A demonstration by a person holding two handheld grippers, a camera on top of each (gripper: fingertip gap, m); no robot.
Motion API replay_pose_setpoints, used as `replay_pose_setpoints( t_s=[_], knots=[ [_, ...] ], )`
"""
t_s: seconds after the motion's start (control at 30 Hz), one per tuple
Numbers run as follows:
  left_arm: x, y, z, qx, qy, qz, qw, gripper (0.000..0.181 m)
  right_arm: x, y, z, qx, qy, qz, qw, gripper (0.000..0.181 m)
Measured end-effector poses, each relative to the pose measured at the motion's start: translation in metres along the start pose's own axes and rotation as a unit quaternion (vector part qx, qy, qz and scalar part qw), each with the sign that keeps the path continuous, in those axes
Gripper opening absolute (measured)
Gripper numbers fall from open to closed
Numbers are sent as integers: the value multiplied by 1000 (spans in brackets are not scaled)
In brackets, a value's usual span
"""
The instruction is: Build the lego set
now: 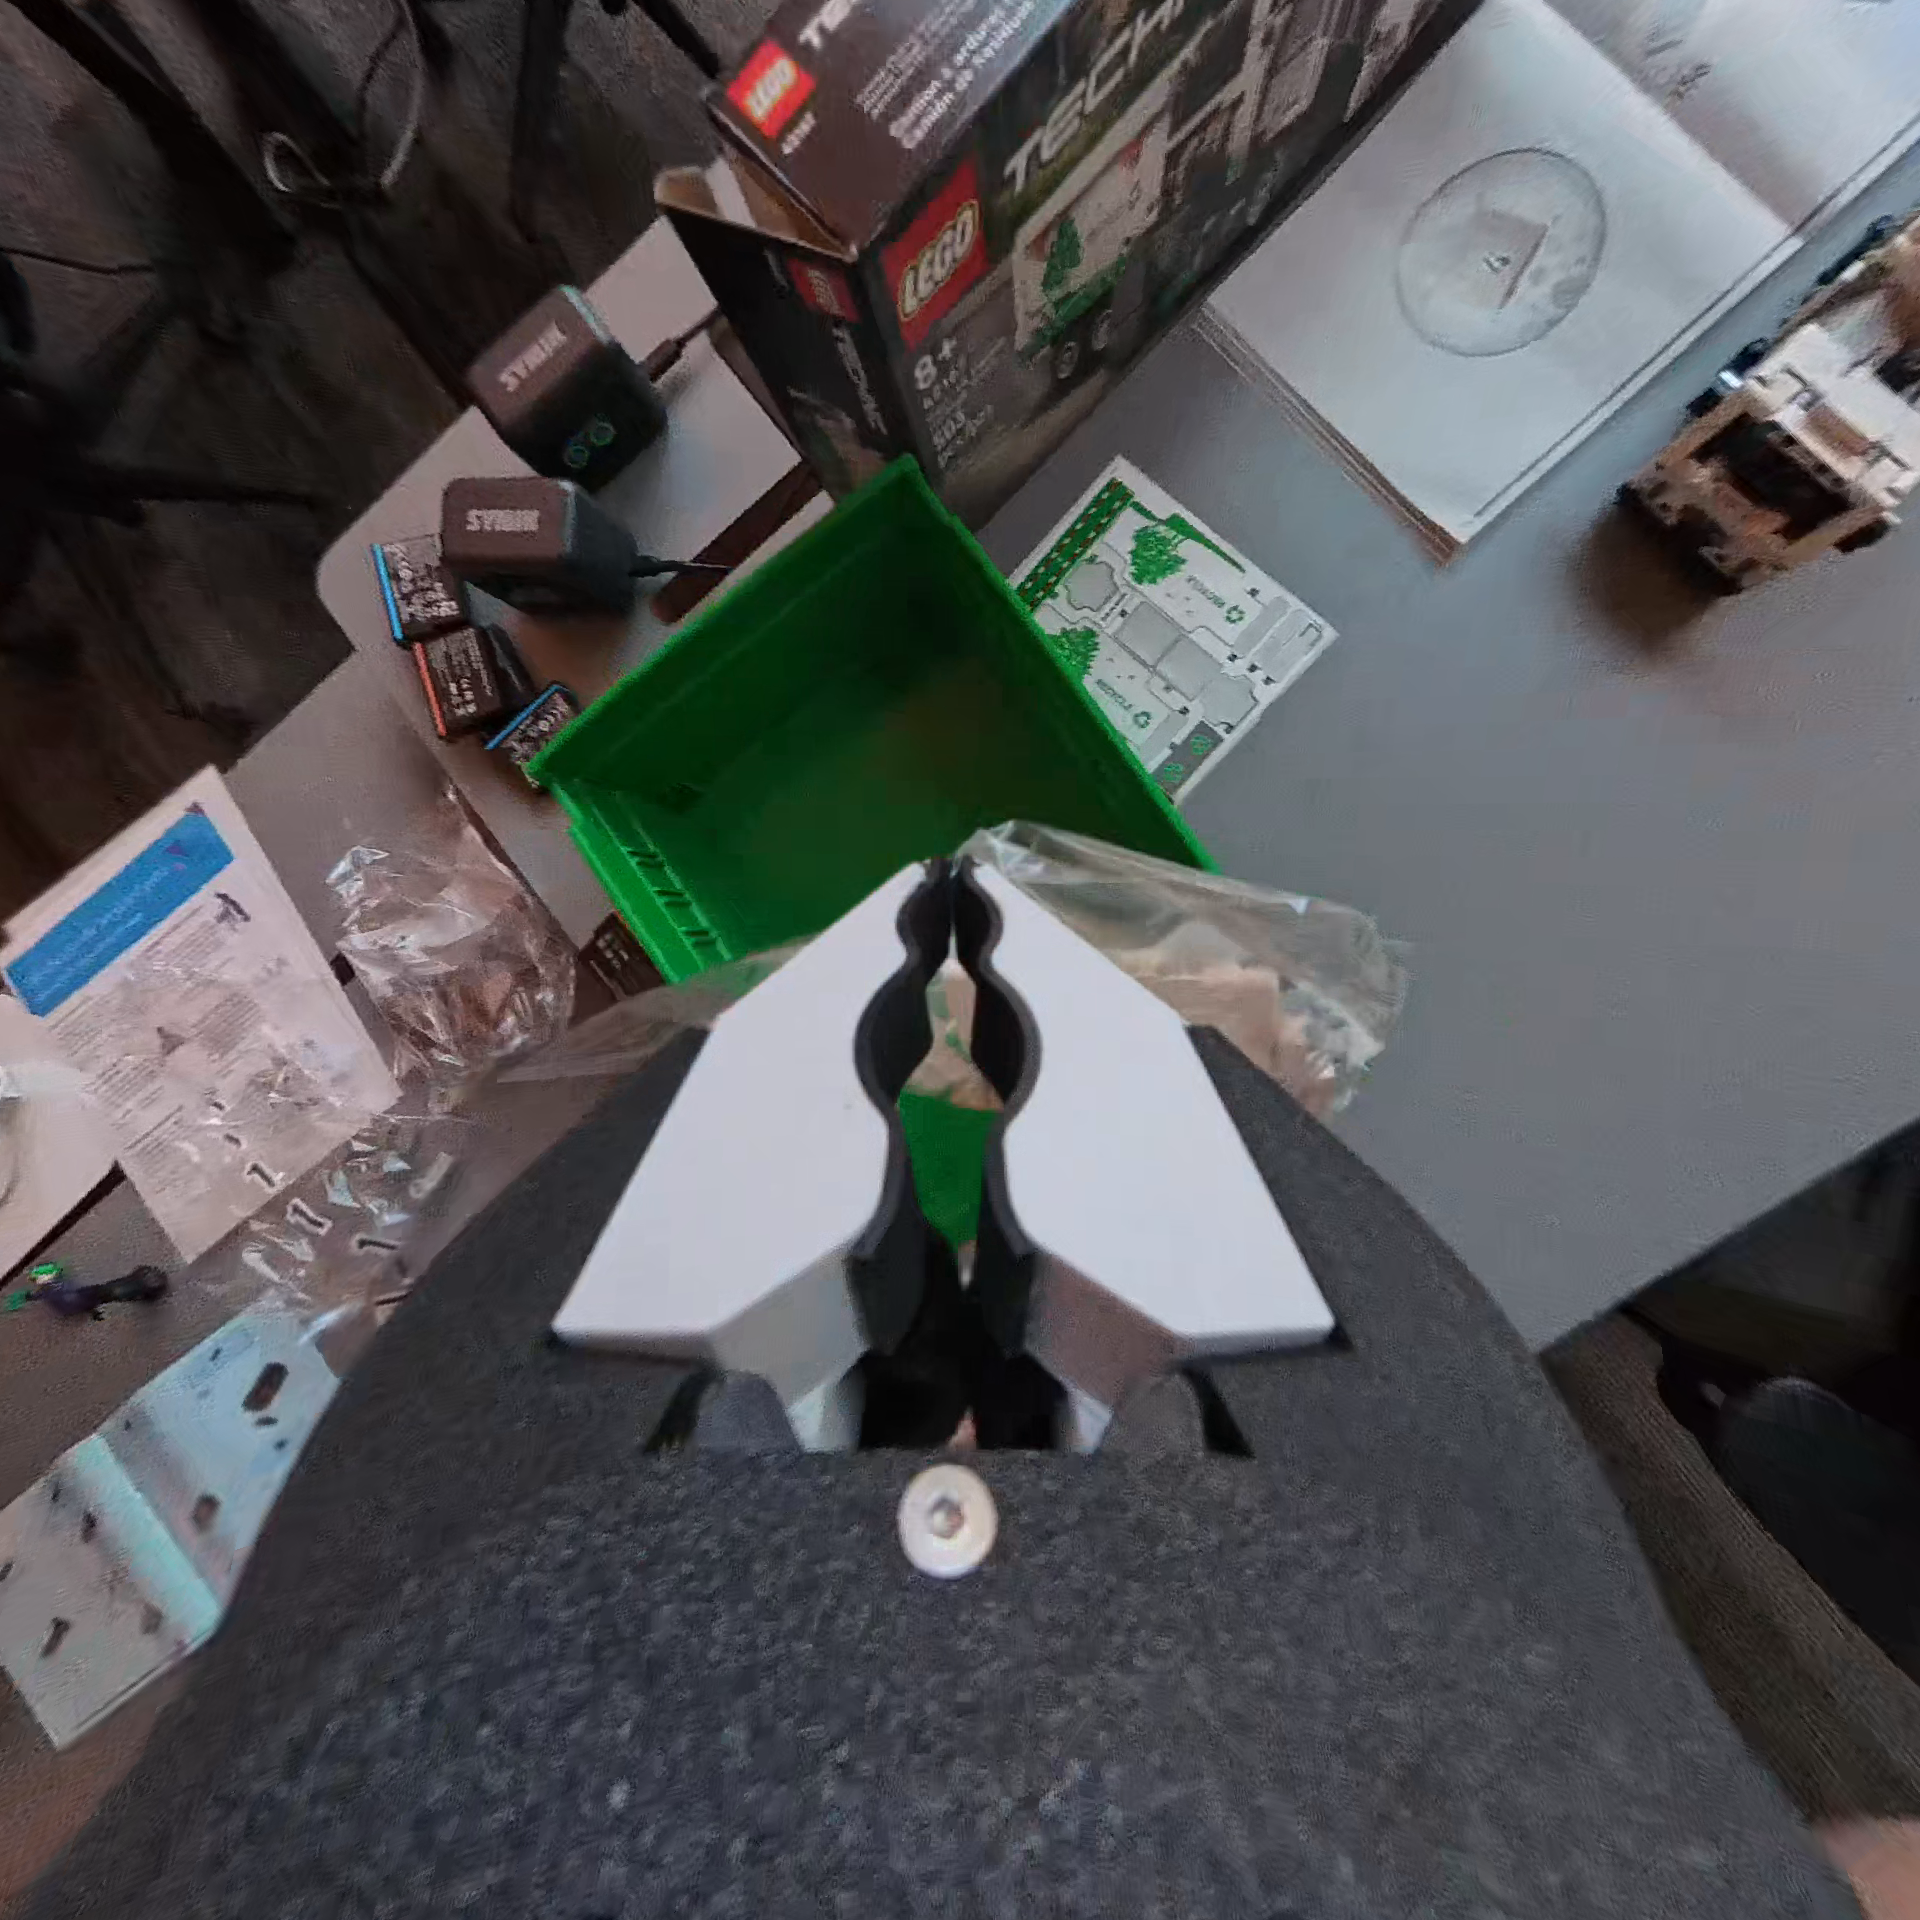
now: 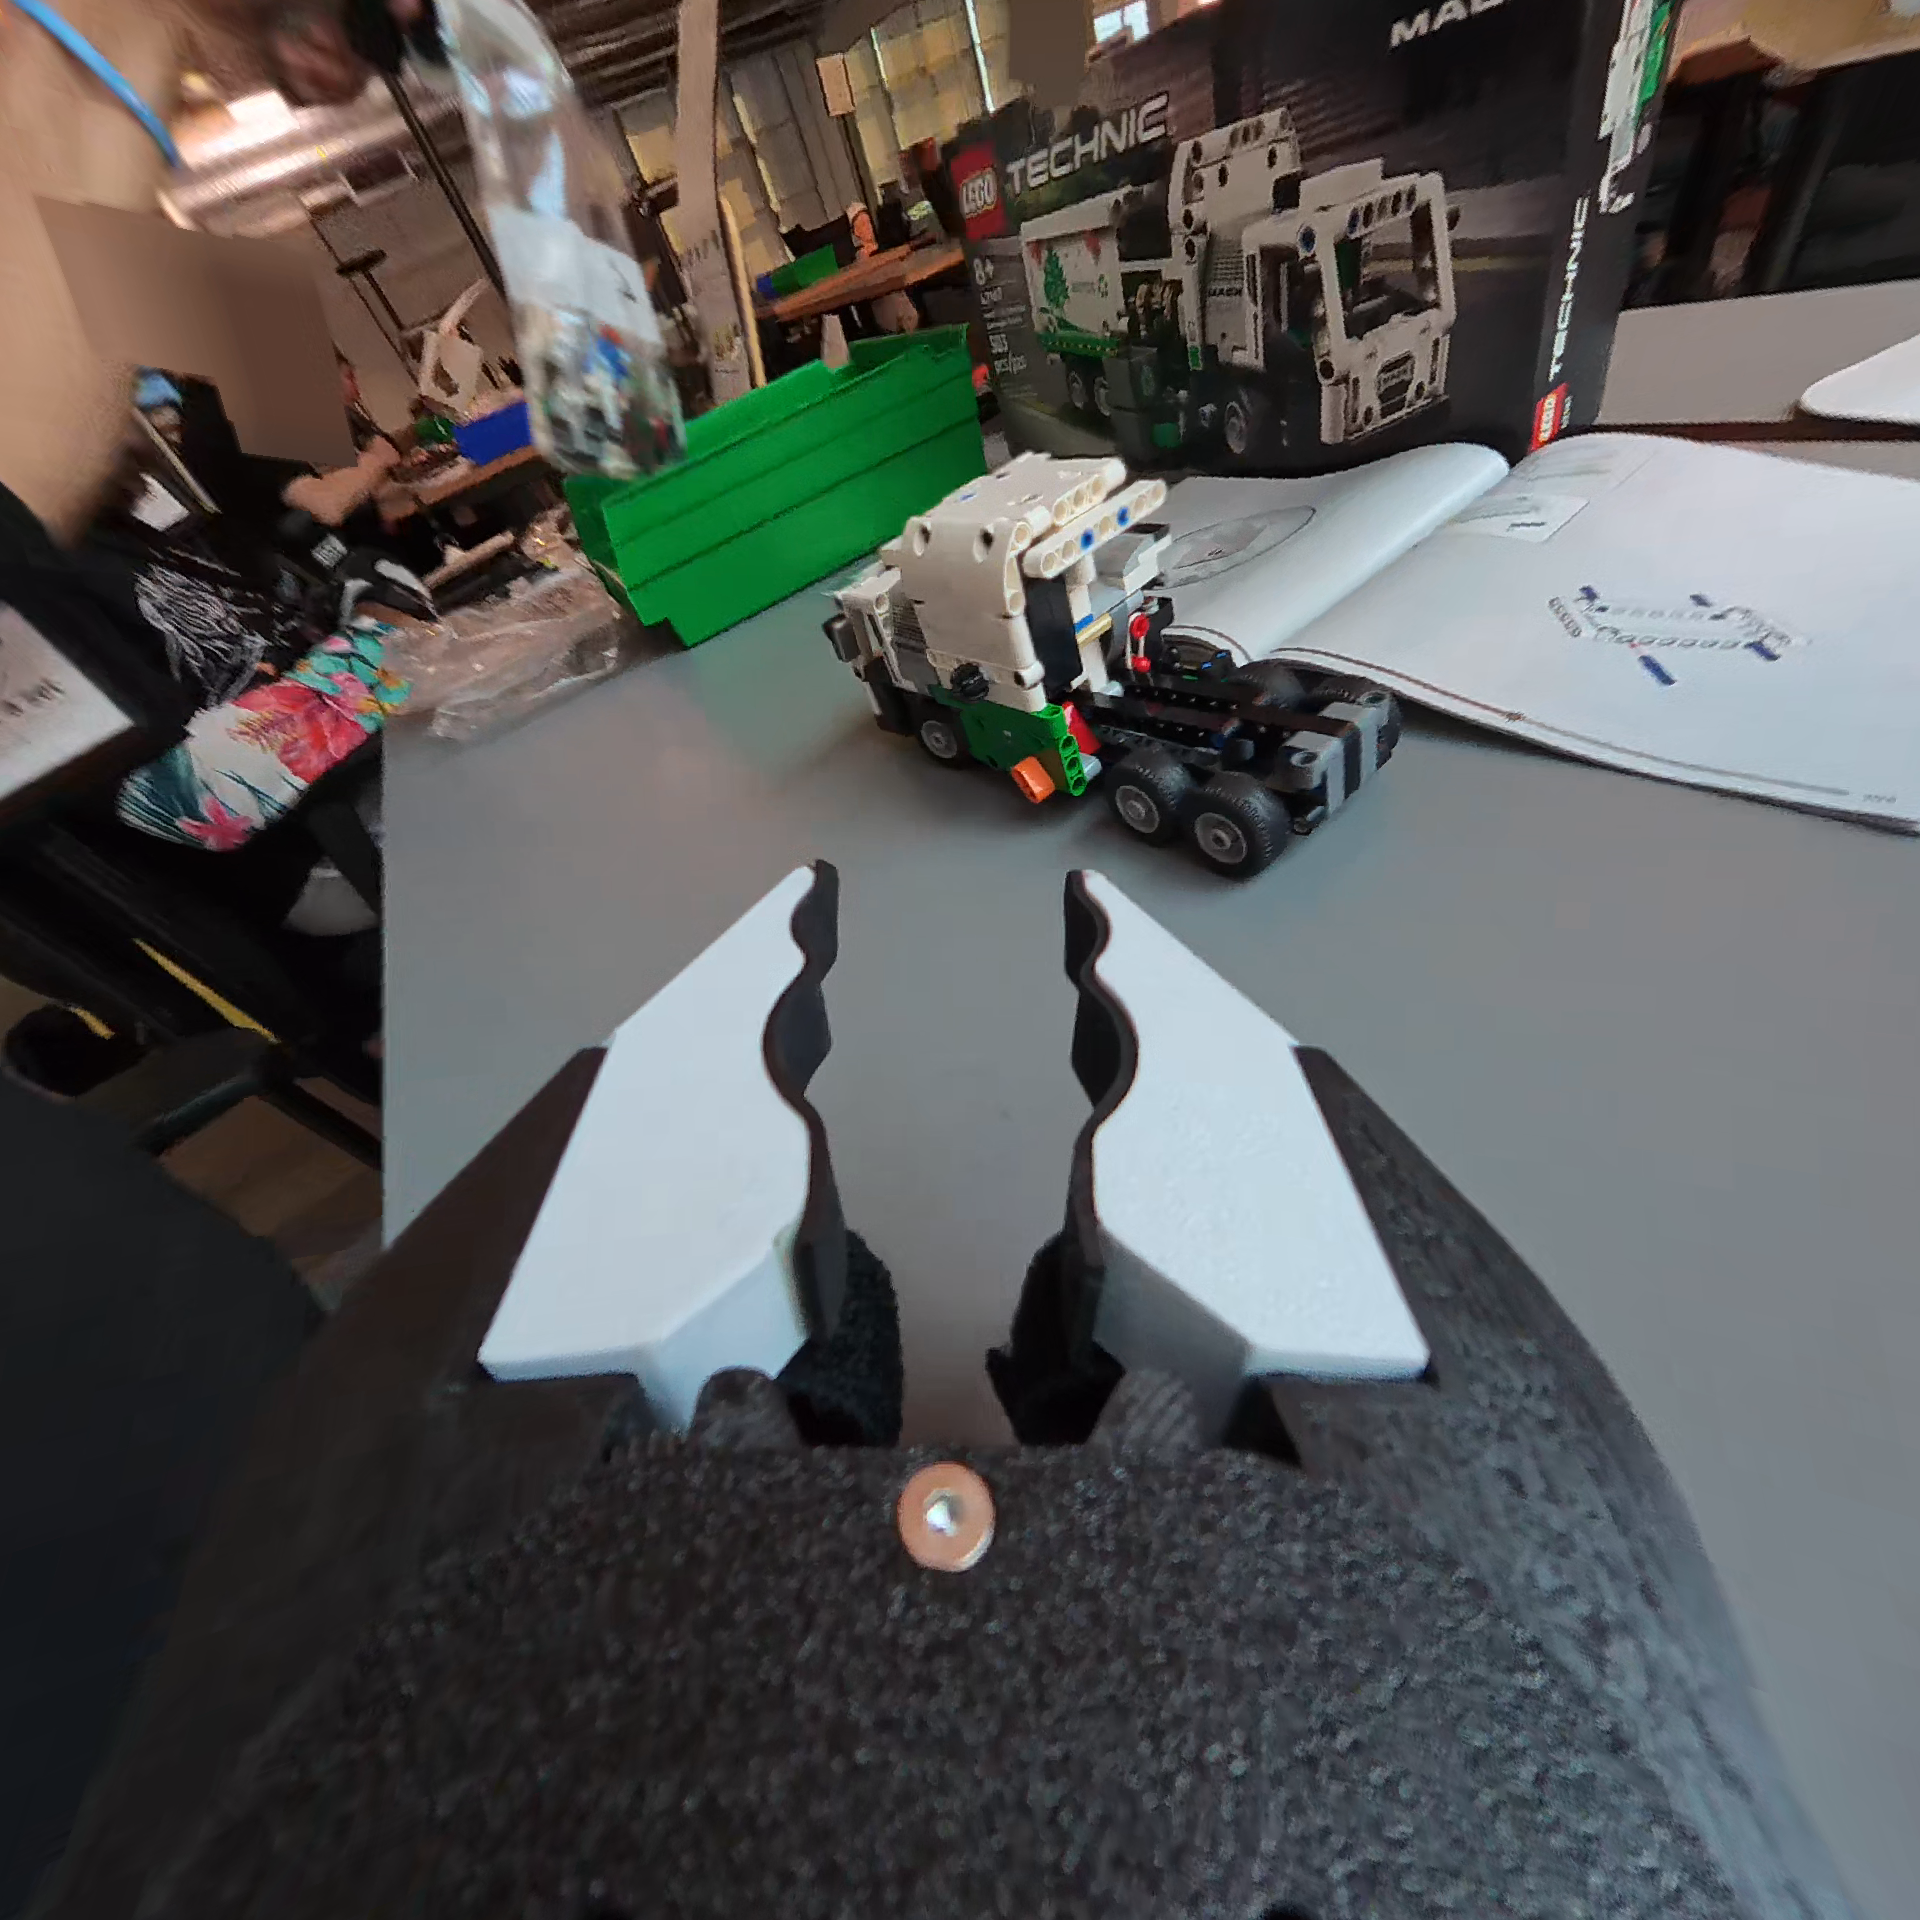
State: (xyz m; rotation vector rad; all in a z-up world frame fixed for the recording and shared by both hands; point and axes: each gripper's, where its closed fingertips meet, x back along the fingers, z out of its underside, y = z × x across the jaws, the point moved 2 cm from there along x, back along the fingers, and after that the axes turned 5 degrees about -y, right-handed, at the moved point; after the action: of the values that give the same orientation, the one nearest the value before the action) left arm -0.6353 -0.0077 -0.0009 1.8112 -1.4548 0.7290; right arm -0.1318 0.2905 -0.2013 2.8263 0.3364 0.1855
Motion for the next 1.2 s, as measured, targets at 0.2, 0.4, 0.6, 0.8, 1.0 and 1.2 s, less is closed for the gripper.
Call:
replay_pose_setpoints(
  t_s=[0.2, 0.4, 0.6, 0.8, 1.0, 1.2],
  knots=[
    [58, -70, -15, -59, 165, 17, 984, 0, -22, 63, -17, 129, 19, -9, 991, 43],
    [54, -190, -45, -99, 231, 92, 964, 0, -49, 170, -56, 196, -23, -45, 979, 42],
    [21, -318, -51, -134, 301, 214, 919, 0, -76, 227, -74, 301, -57, 26, 952, 35],
    [9, -411, -44, -216, 329, 281, 875, 0, -69, 180, -58, 323, -31, 112, 939, 36],
    [-30, -449, -40, -260, 286, 337, 859, 0, -49, 140, -25, 181, 17, 41, 982, 38],
    [-58, -458, -61, -215, 188, 380, 880, 0, -43, 140, -15, 167, 17, -31, 985, 41]
  ],
)
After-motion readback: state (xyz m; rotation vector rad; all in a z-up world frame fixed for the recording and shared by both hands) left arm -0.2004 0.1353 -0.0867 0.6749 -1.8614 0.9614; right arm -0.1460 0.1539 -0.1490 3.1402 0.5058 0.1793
